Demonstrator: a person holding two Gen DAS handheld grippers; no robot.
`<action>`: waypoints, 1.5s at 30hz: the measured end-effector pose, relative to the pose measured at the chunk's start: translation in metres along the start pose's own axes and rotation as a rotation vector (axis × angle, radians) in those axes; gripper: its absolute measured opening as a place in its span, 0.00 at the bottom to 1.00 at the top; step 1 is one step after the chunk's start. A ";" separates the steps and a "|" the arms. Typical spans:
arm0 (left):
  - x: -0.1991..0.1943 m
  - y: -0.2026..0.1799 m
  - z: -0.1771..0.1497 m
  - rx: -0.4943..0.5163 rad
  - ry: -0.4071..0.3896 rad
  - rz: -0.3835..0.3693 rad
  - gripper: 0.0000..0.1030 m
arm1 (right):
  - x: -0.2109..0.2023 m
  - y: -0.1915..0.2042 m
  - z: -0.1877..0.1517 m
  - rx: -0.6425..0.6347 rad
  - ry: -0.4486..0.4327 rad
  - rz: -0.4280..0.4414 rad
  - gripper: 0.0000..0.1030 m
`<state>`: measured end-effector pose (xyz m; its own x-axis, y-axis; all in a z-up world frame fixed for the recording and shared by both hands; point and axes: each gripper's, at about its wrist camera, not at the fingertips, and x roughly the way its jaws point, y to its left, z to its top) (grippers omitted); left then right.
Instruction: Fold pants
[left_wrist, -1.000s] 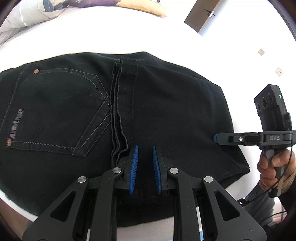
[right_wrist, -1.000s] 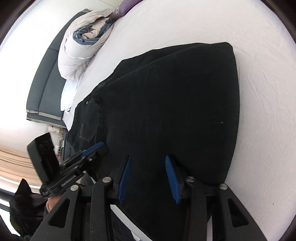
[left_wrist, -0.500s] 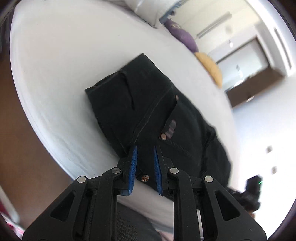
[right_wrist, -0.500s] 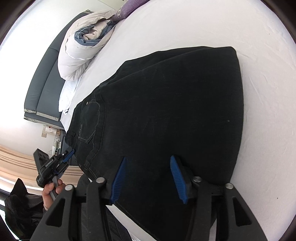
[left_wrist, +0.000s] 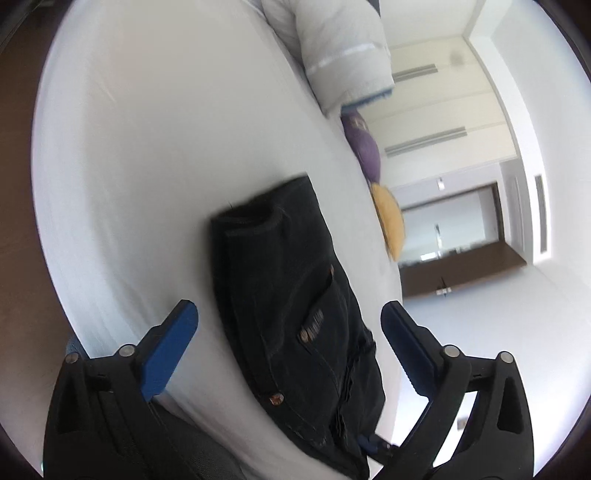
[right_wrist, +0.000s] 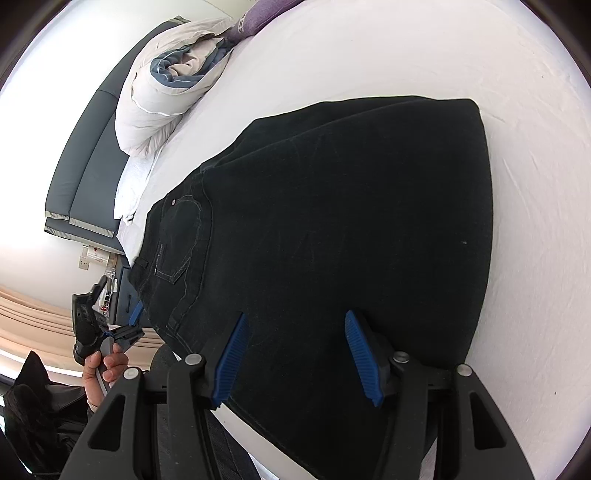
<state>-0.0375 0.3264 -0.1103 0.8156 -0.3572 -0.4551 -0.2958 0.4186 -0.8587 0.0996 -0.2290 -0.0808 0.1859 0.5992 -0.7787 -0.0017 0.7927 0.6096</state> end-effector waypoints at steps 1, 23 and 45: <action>-0.001 0.002 0.002 -0.009 -0.002 -0.017 0.98 | 0.000 0.000 0.000 0.000 -0.001 -0.001 0.57; 0.046 0.044 0.023 -0.193 0.012 -0.098 0.26 | 0.000 0.003 -0.003 -0.014 -0.005 -0.019 0.56; 0.070 -0.159 -0.041 0.564 0.019 0.152 0.11 | -0.001 -0.005 -0.003 0.035 -0.015 0.029 0.55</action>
<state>0.0467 0.2007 -0.0150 0.7742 -0.2710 -0.5720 -0.0940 0.8445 -0.5273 0.0964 -0.2334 -0.0836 0.2011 0.6200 -0.7584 0.0269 0.7704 0.6370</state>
